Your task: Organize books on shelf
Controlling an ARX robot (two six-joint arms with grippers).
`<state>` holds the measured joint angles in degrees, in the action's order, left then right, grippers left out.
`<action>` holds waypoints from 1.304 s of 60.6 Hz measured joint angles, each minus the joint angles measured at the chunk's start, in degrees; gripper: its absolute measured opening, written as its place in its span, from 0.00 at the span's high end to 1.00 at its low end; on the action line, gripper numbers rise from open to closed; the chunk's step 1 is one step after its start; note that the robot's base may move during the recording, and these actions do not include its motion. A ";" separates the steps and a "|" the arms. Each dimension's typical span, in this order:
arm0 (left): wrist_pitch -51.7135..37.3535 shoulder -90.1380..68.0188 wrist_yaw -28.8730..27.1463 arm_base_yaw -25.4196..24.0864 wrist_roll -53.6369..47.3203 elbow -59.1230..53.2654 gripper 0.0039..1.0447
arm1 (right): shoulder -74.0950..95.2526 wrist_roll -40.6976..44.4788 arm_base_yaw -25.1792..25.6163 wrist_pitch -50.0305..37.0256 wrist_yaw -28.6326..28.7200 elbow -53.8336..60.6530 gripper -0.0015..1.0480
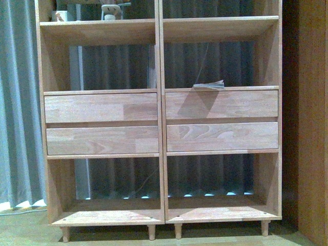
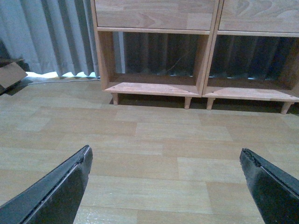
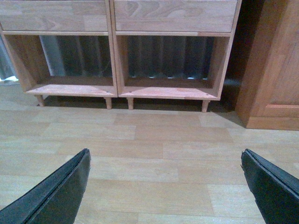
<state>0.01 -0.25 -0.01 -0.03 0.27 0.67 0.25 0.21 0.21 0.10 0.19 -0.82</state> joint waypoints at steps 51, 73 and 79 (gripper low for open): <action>0.00 0.00 0.00 0.00 -0.02 0.00 0.07 | 0.00 0.00 0.00 0.00 0.02 0.00 0.07; 0.00 0.00 0.00 0.00 -0.02 0.00 0.07 | 0.00 0.00 0.00 0.02 0.00 0.00 0.07; 0.00 0.00 0.00 0.00 -0.02 0.00 0.07 | -0.02 0.00 0.00 0.02 0.00 0.02 0.07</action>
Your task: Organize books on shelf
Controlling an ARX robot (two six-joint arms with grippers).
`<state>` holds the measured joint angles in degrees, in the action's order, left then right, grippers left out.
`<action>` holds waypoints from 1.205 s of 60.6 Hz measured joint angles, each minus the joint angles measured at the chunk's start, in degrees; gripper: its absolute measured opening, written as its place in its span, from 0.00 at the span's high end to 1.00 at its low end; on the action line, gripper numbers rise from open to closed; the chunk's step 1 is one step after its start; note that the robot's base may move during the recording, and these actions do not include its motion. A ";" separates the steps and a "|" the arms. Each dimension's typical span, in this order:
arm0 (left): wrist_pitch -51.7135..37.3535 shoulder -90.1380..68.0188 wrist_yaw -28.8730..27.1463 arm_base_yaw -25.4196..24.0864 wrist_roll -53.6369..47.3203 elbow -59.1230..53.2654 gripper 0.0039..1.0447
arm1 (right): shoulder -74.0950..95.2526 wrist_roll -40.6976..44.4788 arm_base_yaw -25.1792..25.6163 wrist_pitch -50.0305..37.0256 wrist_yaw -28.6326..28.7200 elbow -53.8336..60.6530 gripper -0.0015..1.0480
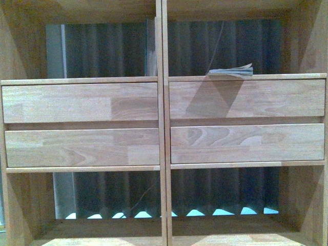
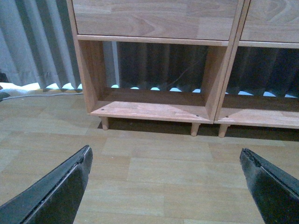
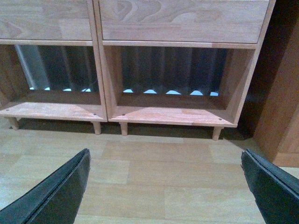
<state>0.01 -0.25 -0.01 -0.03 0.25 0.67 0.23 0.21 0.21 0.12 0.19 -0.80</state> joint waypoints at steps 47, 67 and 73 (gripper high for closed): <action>0.00 0.00 0.02 0.00 0.02 0.00 0.07 | -0.02 0.00 0.00 0.00 0.00 -0.02 0.07; 0.00 0.00 -0.02 0.00 0.02 0.00 0.07 | -0.02 0.00 0.00 0.00 0.00 -0.02 0.07; 0.00 0.02 0.00 0.00 0.02 0.00 0.07 | -0.02 -0.02 0.00 0.00 -0.15 -0.02 0.07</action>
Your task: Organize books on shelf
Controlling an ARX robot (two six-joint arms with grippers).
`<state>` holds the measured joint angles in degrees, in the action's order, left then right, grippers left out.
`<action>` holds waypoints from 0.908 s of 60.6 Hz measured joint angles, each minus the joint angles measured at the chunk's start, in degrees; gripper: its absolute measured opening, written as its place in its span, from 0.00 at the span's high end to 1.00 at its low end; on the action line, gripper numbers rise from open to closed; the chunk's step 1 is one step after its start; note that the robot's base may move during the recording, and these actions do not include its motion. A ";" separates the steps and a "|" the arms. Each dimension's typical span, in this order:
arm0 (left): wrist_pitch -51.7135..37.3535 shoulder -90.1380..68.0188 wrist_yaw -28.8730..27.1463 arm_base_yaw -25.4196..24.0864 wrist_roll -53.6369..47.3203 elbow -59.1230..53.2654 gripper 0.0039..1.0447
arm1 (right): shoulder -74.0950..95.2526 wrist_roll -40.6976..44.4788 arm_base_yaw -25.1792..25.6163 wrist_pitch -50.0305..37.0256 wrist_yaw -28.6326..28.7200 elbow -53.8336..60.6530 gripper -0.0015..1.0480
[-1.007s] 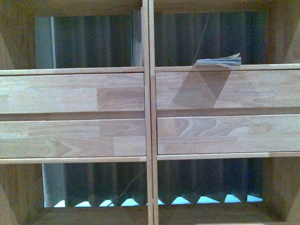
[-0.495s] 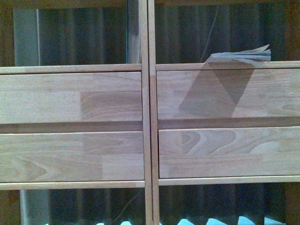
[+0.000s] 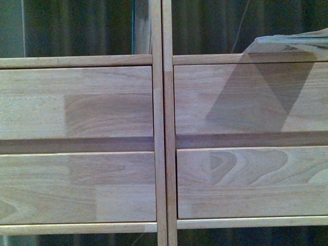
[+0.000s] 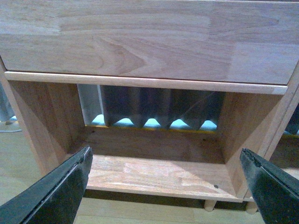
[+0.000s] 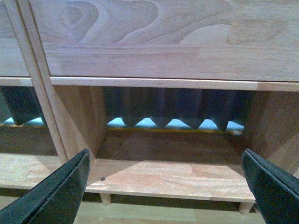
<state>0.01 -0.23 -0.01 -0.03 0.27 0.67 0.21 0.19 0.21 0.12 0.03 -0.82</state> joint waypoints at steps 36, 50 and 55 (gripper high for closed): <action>0.00 -0.02 -0.02 0.00 -0.04 0.00 0.07 | 3.72 -5.49 3.89 1.14 12.28 -1.33 0.07; 0.00 -0.02 -0.02 0.00 -0.04 0.00 0.07 | 32.48 -29.18 6.27 -21.24 25.46 -14.86 0.07; 0.00 -0.02 0.00 0.00 -0.04 0.00 0.07 | 42.88 -36.94 2.67 -27.30 22.10 -21.20 0.07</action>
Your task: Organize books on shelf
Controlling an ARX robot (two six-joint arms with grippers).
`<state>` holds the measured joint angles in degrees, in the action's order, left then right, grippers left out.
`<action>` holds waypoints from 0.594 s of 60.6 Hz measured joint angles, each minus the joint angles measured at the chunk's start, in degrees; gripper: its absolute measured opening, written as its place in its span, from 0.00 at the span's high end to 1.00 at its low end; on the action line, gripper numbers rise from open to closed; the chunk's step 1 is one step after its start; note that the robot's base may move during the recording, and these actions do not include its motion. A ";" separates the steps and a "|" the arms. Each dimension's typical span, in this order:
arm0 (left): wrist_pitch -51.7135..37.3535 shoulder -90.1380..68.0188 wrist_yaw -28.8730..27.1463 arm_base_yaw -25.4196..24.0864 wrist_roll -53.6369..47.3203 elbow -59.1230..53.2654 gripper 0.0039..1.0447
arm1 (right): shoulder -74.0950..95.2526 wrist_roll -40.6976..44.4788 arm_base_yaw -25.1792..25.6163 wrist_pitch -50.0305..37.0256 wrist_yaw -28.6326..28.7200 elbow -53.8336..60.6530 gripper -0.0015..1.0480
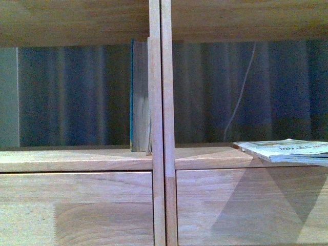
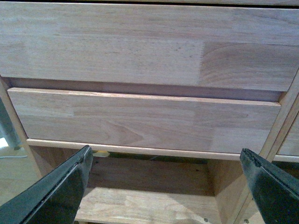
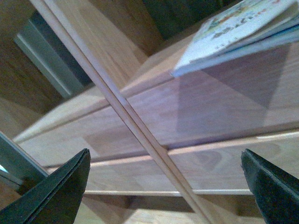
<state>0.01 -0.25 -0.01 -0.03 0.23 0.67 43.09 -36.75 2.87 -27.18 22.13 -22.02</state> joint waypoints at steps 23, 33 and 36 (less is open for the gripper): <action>0.00 0.00 0.00 0.00 0.00 0.00 0.07 | 29.03 -33.03 -5.07 -8.59 -10.05 -16.98 0.07; 0.00 0.00 0.00 0.00 0.00 0.00 0.07 | 33.92 -37.48 -4.87 -8.96 -14.23 -21.44 0.07; 0.00 0.00 0.00 0.00 0.00 0.00 0.07 | 35.12 -38.47 -4.35 -8.33 -15.41 -22.29 0.07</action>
<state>0.01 -0.25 -0.01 -0.03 0.23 0.67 78.22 -75.22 -1.48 -35.51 6.72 -44.31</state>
